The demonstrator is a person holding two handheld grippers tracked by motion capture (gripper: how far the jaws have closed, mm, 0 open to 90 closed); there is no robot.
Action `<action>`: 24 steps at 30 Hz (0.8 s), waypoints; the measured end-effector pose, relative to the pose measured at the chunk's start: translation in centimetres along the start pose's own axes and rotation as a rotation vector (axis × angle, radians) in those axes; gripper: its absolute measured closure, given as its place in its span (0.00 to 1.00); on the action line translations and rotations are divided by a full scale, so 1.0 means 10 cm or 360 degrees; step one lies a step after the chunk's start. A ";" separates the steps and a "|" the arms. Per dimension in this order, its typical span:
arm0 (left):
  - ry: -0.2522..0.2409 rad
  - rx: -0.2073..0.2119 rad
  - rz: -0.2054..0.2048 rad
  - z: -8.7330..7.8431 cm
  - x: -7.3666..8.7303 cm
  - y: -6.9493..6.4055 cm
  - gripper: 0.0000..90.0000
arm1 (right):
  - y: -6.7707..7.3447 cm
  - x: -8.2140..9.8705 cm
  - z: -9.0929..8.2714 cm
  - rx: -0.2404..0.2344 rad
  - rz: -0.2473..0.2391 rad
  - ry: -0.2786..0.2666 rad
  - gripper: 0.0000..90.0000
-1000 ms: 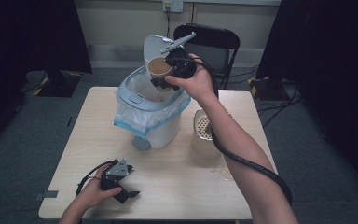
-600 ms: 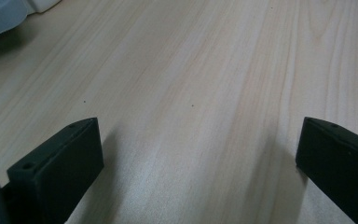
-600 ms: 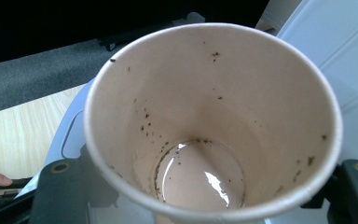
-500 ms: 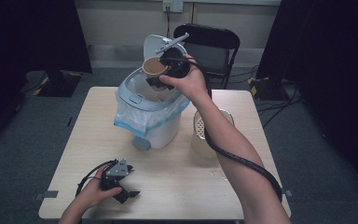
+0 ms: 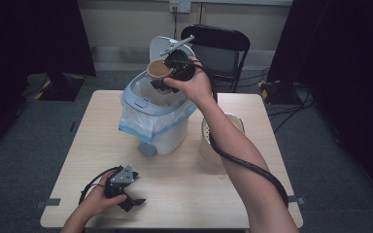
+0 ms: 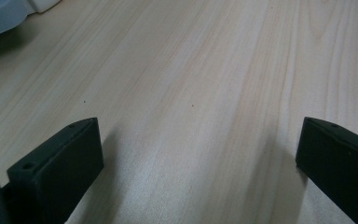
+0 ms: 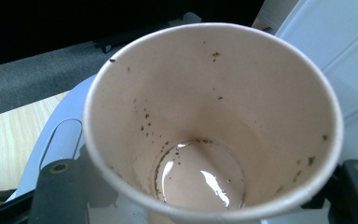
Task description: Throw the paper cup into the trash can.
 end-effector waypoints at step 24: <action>-0.0001 0.0000 -0.0001 0.00 0.00 0.00 0.00 | -0.04 0.06 0.24 0.0000 0.0022 0.0029 0.29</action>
Point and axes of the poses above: each handheld gripper's, and its own axes: z roughly forward along the jaws, x roughly out of its underside, y roughly to its left, the point moved 6 cm from there along z, roughly forward along the jaws, and after that the axes turned 8 degrees about -x, right-handed, at the moved point
